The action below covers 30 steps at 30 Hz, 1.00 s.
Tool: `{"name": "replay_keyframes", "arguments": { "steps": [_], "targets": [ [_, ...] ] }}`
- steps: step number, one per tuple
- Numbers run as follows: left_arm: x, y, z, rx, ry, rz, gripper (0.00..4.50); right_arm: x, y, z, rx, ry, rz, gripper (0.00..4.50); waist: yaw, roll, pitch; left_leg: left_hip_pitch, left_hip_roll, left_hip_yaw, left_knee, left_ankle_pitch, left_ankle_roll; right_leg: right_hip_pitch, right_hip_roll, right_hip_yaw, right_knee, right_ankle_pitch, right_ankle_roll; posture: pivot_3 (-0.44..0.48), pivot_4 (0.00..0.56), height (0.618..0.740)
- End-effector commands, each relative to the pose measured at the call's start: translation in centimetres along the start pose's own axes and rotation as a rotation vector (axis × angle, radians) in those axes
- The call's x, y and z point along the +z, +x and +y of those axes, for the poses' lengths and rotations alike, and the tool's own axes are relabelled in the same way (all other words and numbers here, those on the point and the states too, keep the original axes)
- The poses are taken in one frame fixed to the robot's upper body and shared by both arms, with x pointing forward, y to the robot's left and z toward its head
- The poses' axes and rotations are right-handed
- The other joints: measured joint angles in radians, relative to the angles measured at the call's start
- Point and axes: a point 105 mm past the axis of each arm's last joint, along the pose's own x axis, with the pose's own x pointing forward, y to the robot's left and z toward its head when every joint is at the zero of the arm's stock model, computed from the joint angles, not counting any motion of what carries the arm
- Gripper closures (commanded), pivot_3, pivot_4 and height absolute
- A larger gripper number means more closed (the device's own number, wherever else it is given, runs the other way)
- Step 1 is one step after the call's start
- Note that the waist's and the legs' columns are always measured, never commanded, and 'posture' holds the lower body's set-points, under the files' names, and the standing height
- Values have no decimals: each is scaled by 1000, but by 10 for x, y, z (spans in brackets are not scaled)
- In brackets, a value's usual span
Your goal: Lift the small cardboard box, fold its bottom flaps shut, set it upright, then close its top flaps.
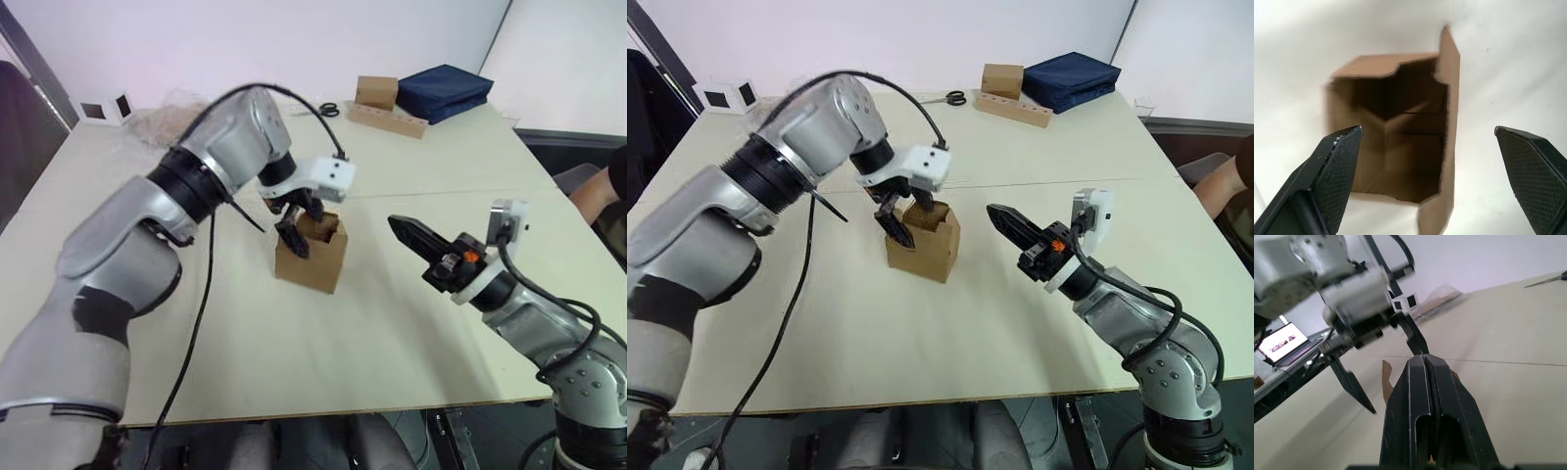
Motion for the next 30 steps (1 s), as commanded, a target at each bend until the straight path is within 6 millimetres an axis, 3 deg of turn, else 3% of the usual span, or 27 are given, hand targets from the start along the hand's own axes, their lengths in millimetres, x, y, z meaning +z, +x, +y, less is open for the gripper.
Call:
{"name": "replay_keyframes", "arguments": {
  "steps": [1, 4, 11, 13, 18, 22, 23, 30],
  "targets": [
    [12, -32, -1, 80, 44, -33, 43, 9, 5, 6, 49, -38, -10, 4500, 0, 0, 0, 0, 0, 0, 0, 0, 0, 0, 0, 0, 0, 0, 0, 0, 150, 740],
    [10, -48, 1, 115, 26, -76, 43, 9, 8, 6, 64, -45, 0, 4500, 1, 1, 0, 0, 0, 0, 0, 0, 0, 0, 0, 0, 0, 0, 0, 0, 150, 740],
    [-6, -87, 14, 237, -94, -353, 43, 2, 14, -3, 30, -120, 46, 4500, 1, 0, 0, 0, 0, 0, 1, 0, 0, 0, 0, 0, 0, 0, 0, 0, 150, 740],
    [-13, -90, 15, 256, -139, -438, 43, -2, 15, -3, 36, -145, 73, 4500, 1, 0, 0, 0, 0, 0, 1, 0, 0, 0, 0, 0, 0, 0, 0, 0, 150, 740],
    [-49, -77, 13, 296, -238, -529, 43, -13, 22, -8, 26, -205, 139, 4500, -2, 1, 0, 1, 0, 0, 1, 0, 0, 0, 0, 0, 2, 0, 0, 0, 150, 740],
    [-90, -46, 5, 339, -342, -580, 1000, -29, 21, -20, -6, -258, 228, 4500, 0, 1, 0, 0, 0, 0, 1, 0, 0, 0, 0, 0, 1, 0, 0, 0, 150, 740],
    [-95, -39, 3, 351, -360, -611, 1561, -32, 21, -22, -8, -264, 243, 4500, -1, 1, 0, 0, 0, 0, 1, 0, 0, -1, -1, 0, 1, 0, 0, 0, 150, 740],
    [-121, -7, -5, 461, -433, -680, 4253, -41, 15, -27, -29, -303, 300, 4500, 8, 0, 0, -1, 0, -1, 4, 0, 0, 0, -2, -2, 2, 0, 0, 0, 150, 740]
  ]
}}
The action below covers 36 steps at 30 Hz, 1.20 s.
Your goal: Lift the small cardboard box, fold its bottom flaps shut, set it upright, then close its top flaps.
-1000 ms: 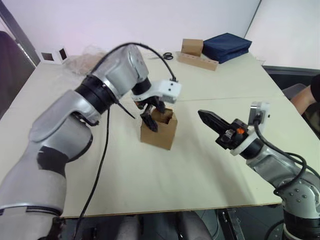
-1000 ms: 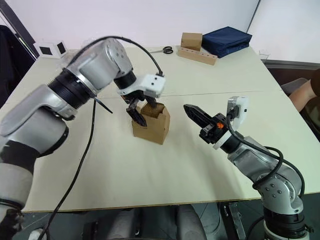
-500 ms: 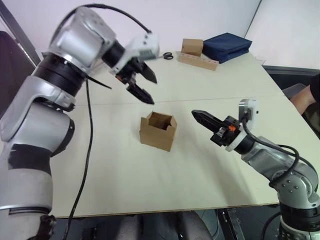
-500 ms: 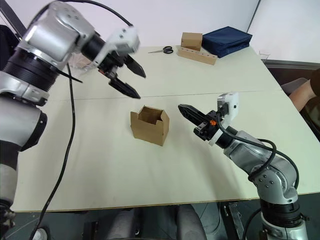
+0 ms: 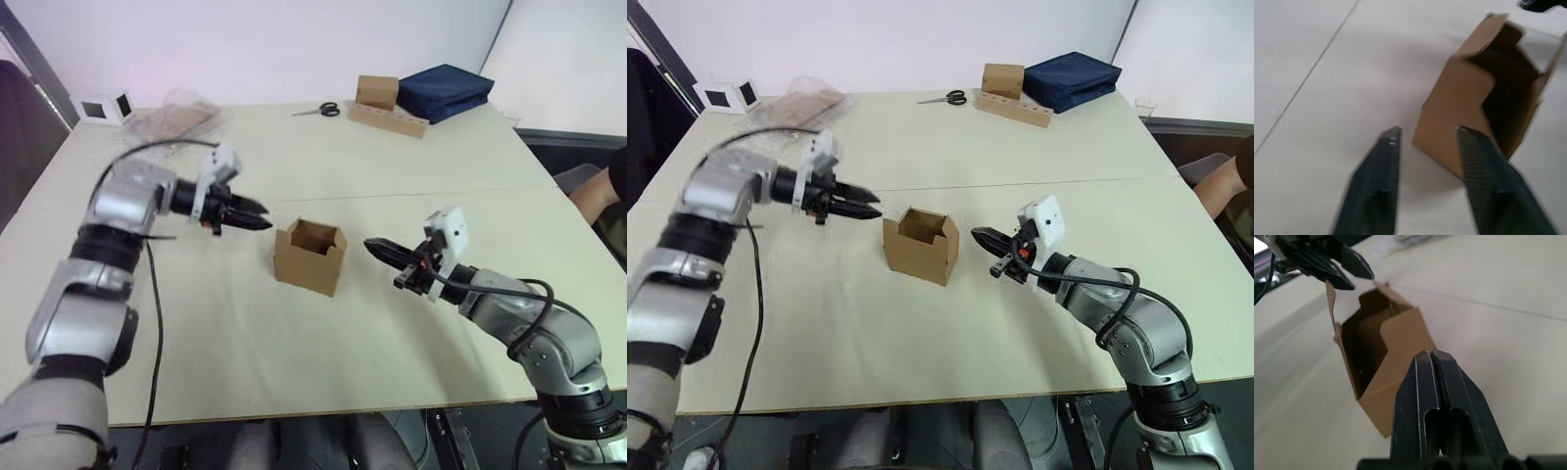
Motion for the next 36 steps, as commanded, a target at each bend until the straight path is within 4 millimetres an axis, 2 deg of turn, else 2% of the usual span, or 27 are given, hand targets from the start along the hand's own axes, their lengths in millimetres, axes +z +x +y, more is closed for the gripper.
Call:
{"name": "replay_keyframes", "arguments": {
  "steps": [1, 4, 7, 10, 17, 29, 36],
  "targets": [
    [7, -4, -1, 62, 77, -79, 4487, 2, -5, 1, -4, -47, 9, 4500, 0, 0, 0, 0, 0, 0, 0, 0, 0, 0, 0, 0, 0, 0, 0, 0, 150, 740],
    [-6, 2, -9, 50, 59, -71, 4487, -2, -4, 4, -5, -48, 27, 4500, -1, 0, 0, 1, 0, 0, 0, 0, 0, 0, 0, 0, 0, 0, 0, 0, 150, 740],
    [-21, 10, -23, 8, 55, -45, 4487, -16, 0, 8, -5, -80, 93, 4500, -4, 0, 0, 1, 0, 0, 0, 0, 0, 0, 0, 0, 0, 0, 0, 0, 150, 740],
    [-27, 14, -32, -18, 55, -31, 4487, -22, 2, 12, 6, -79, 115, 4500, -5, 0, 0, 1, 0, 0, 0, 0, 0, 0, 0, 0, 1, 0, 0, 0, 150, 740],
    [-28, 23, -47, -70, 27, -41, 4487, -29, 14, 27, 82, -61, 147, 4500, -5, 0, -1, 1, 0, 0, 0, 0, 0, 1, 0, 0, 1, 0, 0, 0, 150, 740],
    [-25, 23, -73, -186, -7, -32, 4487, -31, 12, 22, 105, -63, 182, 4500, -4, 0, -1, 1, 0, 0, 0, 0, 0, 1, 0, 0, 1, 0, 0, 0, 150, 740],
    [-31, 23, -78, -194, -19, -5, 4487, -27, 9, 22, 116, -66, 188, 4500, -5, 0, -1, 2, 0, 0, 0, 0, 0, 1, 0, 0, 1, 0, 0, 0, 150, 740]
  ]
}}
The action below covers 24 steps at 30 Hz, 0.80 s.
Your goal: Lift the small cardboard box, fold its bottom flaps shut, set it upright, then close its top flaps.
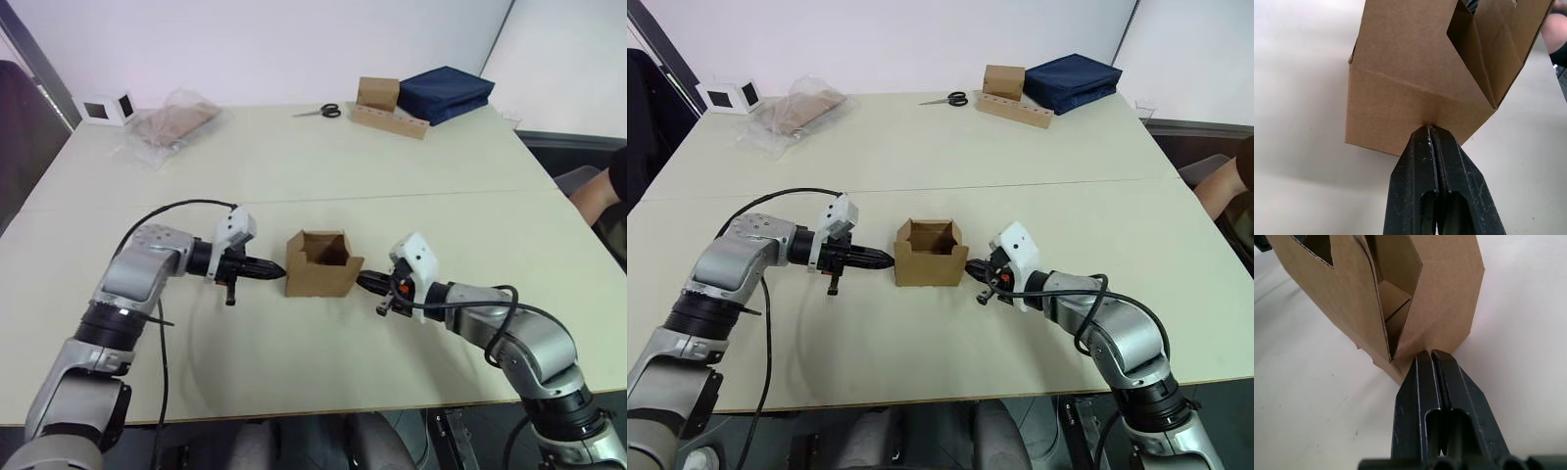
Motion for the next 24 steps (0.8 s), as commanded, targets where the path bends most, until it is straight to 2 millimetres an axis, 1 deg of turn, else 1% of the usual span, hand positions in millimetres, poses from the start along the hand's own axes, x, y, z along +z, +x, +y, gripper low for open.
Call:
{"name": "replay_keyframes", "arguments": {
  "steps": [1, 8, 11, 13, 14, 17, 20, 24],
  "targets": [
    [7, 2, -9, -37, 20, -10, 4487, 15, -2, 9, 49, -40, -42, 4500, 0, 0, 0, 0, 0, 0, 0, 0, 0, 0, 0, 0, 0, 0, 0, 0, 150, 740],
    [0, 1, -13, -39, 23, 28, 4487, 14, -2, 7, 46, -58, -29, 4500, 0, 0, 0, 0, 0, 0, 0, 0, 0, 0, 0, 0, 0, 0, 0, 0, 150, 740],
    [-3, -2, -10, -19, 23, 40, 4487, 13, -4, 4, 40, -63, -24, 4500, 1, 0, 0, 0, 0, 0, 0, 0, 0, 0, 0, 0, 0, 0, 0, 0, 150, 740],
    [-2, -8, -5, 6, 24, 41, 4487, 13, -8, -3, 15, -81, -20, 4500, 1, 0, 0, 0, 0, 0, 0, 0, 0, 0, 0, 0, 0, 0, 0, 0, 150, 740],
    [2, -14, -2, 27, 28, 25, 4487, 16, -11, -10, -6, -86, -28, 4500, 0, 0, 0, 0, 0, 0, 0, 0, 0, 0, 0, 0, 0, 0, 0, 0, 150, 740],
    [12, -23, 2, 59, 34, -13, 4487, 23, -15, -22, -39, -95, -54, 4500, 0, 0, 0, 0, 0, 0, 0, 0, 0, 0, 0, 0, 0, 0, 0, 0, 150, 740],
    [19, -28, 2, 70, 40, -45, 4487, 30, -15, -29, -52, -93, -87, 4500, 0, 0, 0, 0, 0, 0, 0, 0, 0, 0, 0, 0, 0, 0, 0, 0, 150, 740],
    [27, -29, 2, 81, 34, -91, 4487, 37, -11, -33, -41, -75, -120, 4500, -1, 0, 0, 0, 0, 0, 0, 0, 0, 0, 0, 0, 0, 0, 0, 0, 150, 740]
  ]
}}
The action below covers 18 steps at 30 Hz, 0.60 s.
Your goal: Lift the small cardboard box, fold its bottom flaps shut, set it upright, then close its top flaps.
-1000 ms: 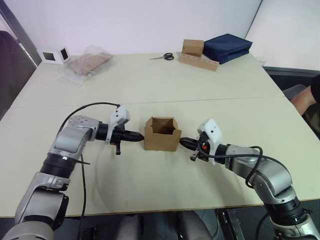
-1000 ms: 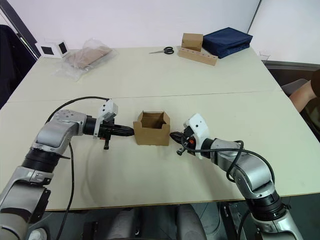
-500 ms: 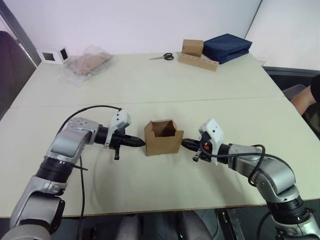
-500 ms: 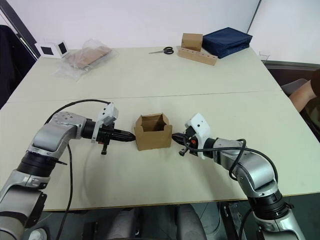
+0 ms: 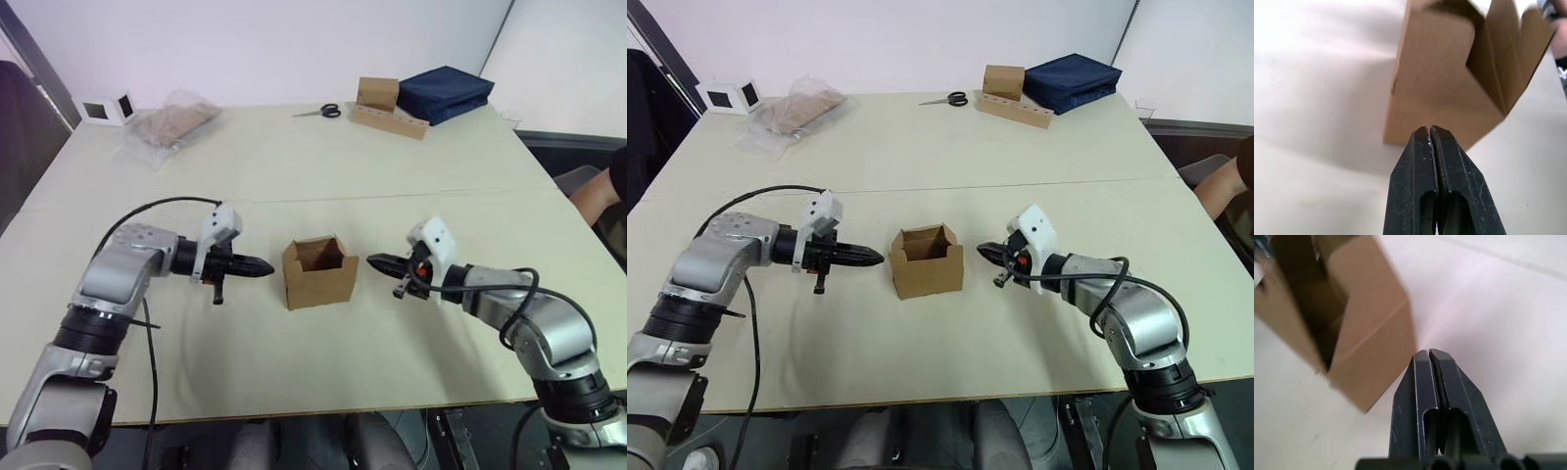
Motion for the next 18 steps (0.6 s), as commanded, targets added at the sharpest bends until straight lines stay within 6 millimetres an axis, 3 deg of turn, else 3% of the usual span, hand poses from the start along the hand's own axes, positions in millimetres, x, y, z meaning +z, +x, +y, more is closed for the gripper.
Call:
{"name": "replay_keyframes", "arguments": {
  "steps": [1, 11, 18],
  "targets": [
    [22, -7, 0, 20, 34, -75, 4487, 16, 1, -3, 7, -8, -68, 4500, 0, 0, 0, 0, 0, 0, 0, 0, 0, 0, 0, 0, 0, 0, 0, 0, 150, 740],
    [32, 8, -8, -16, 10, -146, 4487, 30, 18, 14, 137, 26, -124, 4500, 0, 0, 0, 0, 0, 0, 0, 0, 0, 0, 0, 0, 0, 0, 0, 0, 150, 740],
    [23, 21, -10, -17, 13, -113, 4487, 22, 27, 28, 214, 39, -89, 4500, 0, 0, 0, 0, 0, 0, 0, 0, 0, 0, 0, 0, 0, 0, 0, 0, 150, 740]
  ]
}}
